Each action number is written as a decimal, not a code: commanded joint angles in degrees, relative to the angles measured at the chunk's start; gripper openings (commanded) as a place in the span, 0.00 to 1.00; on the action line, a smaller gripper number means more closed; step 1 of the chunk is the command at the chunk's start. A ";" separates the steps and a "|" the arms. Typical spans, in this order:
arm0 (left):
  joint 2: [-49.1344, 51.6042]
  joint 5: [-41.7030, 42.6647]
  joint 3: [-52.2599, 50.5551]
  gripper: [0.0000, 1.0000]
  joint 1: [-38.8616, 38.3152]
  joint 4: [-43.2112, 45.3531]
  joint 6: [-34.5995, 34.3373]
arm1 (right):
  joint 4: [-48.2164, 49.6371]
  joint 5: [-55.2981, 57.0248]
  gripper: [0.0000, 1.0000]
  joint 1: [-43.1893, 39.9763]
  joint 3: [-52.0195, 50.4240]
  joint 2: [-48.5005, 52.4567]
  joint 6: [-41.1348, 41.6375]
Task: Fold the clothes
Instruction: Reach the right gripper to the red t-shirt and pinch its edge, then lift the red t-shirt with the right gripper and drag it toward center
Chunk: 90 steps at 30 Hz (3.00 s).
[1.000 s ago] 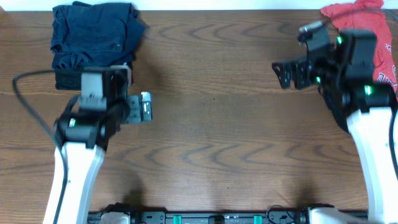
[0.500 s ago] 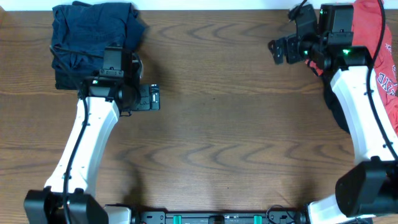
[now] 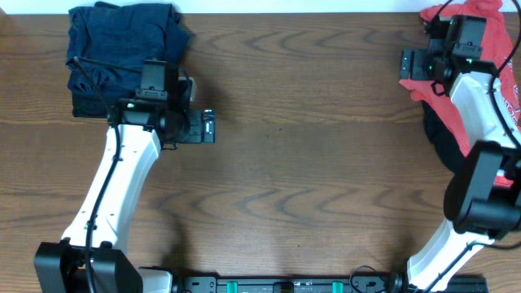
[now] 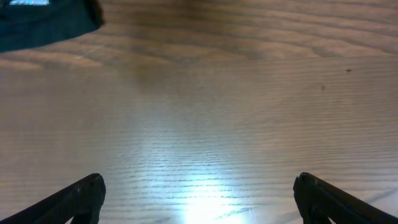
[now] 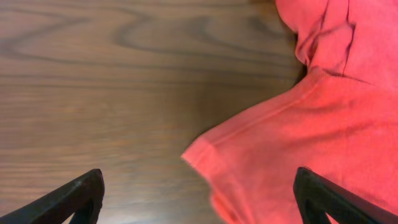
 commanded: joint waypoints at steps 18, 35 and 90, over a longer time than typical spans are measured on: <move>-0.07 0.74 1.14 0.98 -3.39 2.67 0.72 | 6.29 0.46 0.60 -0.17 0.98 15.23 -0.74; -0.07 0.74 1.14 0.98 -3.39 5.40 0.72 | 5.25 0.81 0.01 0.00 1.01 11.17 0.11; -23.80 0.39 1.36 0.98 12.28 1.16 0.72 | -15.74 9.77 0.01 53.20 18.08 -50.01 2.23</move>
